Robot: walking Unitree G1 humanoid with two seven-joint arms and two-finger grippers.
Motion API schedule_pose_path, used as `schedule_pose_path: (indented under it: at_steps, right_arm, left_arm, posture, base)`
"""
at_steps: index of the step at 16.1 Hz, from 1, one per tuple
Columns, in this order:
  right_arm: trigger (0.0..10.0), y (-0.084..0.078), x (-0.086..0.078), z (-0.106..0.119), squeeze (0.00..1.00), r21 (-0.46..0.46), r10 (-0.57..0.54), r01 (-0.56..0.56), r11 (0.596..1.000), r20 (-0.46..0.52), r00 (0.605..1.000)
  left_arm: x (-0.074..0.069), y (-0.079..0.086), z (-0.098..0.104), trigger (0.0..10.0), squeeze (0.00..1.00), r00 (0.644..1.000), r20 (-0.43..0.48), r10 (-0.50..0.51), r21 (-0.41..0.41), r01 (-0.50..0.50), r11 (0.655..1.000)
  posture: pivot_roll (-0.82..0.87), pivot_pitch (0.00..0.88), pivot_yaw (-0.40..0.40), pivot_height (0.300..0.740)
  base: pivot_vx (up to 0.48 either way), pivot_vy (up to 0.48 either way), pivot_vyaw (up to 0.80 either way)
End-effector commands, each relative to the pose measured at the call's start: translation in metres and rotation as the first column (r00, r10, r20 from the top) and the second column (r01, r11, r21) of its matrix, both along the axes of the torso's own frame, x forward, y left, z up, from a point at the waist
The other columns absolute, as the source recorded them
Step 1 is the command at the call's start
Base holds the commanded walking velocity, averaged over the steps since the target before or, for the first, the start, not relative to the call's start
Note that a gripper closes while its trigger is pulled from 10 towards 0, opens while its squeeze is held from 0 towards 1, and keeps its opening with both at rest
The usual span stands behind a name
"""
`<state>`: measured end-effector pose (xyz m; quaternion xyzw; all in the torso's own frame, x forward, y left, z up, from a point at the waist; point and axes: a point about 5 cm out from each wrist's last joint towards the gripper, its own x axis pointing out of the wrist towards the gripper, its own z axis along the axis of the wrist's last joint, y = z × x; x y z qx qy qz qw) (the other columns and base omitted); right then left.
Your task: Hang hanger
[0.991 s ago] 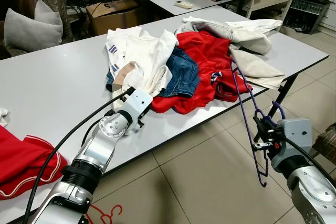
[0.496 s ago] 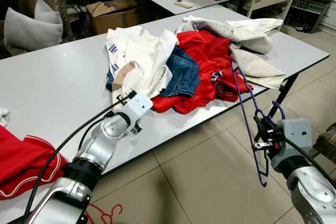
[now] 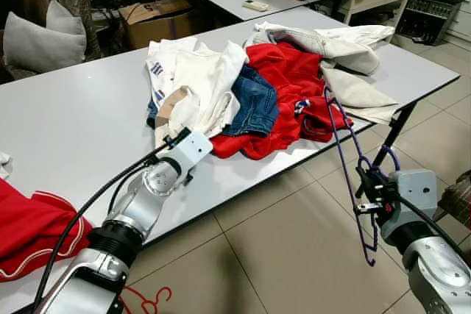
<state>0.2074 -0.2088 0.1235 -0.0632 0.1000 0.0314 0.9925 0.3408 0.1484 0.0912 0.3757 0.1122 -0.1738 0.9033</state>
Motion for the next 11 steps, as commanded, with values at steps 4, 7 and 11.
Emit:
schedule_pose_path:
  at_steps: [4,7,11]
  right_arm:
    - [10.0,0.0,0.001,0.01,0.0,-0.005,0.0,0.0,1.0,0.051,0.999]
    - [10.0,0.0,0.002,0.01,0.0,-0.005,0.0,0.001,1.0,0.052,0.999]
    - [10.0,0.0,0.004,0.011,0.0,-0.005,0.001,0.0,1.0,0.058,0.998]
  left_arm:
    - [0.001,0.001,0.003,10.0,0.35,0.997,0.077,0.03,0.076,-0.036,0.996]
    - [0.004,0.003,0.007,10.0,0.0,0.994,0.1,0.041,0.07,-0.048,0.996]
    - [0.006,0.005,0.015,1.6,0.0,0.986,0.159,0.046,0.062,-0.056,0.997]
  posture:
    - [-0.27,0.0,0.066,0.74]
    - [-0.27,0.0,0.065,0.74]
    - [-0.27,0.0,0.062,0.74]
  base:
    - [0.0,0.0,0.0]
    - [0.0,0.0,0.0]
    - [0.0,0.0,0.0]
